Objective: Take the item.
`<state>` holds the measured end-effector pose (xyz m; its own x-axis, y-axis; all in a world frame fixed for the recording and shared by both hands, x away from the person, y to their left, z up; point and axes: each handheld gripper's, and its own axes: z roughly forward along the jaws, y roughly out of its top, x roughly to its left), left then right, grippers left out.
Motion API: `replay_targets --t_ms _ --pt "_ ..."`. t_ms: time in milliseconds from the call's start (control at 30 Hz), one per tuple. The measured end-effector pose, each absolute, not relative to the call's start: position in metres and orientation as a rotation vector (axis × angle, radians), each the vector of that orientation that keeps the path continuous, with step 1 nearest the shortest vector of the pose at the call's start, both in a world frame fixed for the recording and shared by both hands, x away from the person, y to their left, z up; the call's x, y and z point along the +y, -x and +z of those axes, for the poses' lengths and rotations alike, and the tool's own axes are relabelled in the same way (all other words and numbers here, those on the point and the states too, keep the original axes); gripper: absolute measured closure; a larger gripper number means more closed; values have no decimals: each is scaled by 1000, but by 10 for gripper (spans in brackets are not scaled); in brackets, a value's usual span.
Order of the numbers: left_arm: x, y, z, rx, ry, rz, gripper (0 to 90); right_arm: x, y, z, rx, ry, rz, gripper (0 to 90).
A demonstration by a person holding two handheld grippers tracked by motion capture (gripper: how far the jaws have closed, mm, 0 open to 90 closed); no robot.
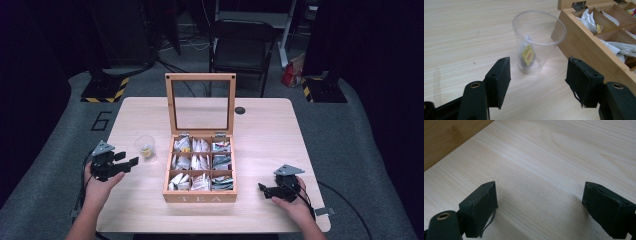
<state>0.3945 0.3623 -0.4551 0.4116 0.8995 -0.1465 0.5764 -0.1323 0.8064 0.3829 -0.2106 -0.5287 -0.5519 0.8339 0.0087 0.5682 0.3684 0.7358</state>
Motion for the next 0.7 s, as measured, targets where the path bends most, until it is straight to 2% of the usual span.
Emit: replay_targets --t_ms 700 --pt "363 -387 -488 1275 -1855 485 362 -211 -383 -529 2269 -1225 1002 119"
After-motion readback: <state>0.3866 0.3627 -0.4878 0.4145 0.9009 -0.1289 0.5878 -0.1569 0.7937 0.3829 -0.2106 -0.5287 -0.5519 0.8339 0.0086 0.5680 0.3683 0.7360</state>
